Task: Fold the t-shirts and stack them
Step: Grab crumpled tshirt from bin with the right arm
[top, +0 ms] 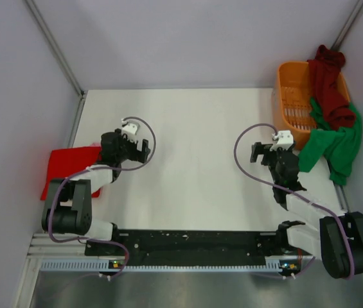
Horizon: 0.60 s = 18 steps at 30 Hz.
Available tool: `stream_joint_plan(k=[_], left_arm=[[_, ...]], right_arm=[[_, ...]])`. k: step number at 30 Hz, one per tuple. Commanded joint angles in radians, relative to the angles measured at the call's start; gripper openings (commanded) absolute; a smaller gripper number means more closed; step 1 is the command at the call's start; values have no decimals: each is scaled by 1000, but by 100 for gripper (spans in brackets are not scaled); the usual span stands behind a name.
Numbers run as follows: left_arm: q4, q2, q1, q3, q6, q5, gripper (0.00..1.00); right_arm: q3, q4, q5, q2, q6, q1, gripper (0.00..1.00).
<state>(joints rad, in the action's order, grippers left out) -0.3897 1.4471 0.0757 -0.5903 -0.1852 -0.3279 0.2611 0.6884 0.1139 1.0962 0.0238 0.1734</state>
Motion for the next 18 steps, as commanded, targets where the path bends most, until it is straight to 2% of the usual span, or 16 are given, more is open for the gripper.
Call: stream_joint_plan(k=[1,3,5,6,7,9,11,12,14,16,18], left_arm=[[-43,-4,-69,-23,130,-132,99],[-67,13,-147,-34,179,-353,99],[-16,45,-198,-95,156,-540,99],[18,58,-206,-129,135,-593,98],[73,52,-206,-156,109,-586,98],[129,-5,-197,-163,38,-513,99],[187,-91,-159,-157,-75,-377,99],[259,-120,-142,-175,-138,-311,99],[439,-108,-126,-317,-222,-165,99],[567,-102,-120,-441,-307,-23,99],[618,-125,-125,-543,-309,73,99]], right_arm=[[-5,48,37,-22,48,-8,99],[-3,45,4,-50,36,-8,99],[-10,62,-14,-84,57,-6,99],[-11,72,-22,-100,77,-6,99],[-14,92,-37,-110,106,-6,99],[-5,121,-69,-113,160,-6,99],[48,62,-147,-114,162,-8,99],[90,-2,-187,-120,157,-8,99],[217,-164,-188,-121,154,-9,99],[401,-370,-93,-95,145,-9,99],[566,-602,-7,-47,136,-38,98]])
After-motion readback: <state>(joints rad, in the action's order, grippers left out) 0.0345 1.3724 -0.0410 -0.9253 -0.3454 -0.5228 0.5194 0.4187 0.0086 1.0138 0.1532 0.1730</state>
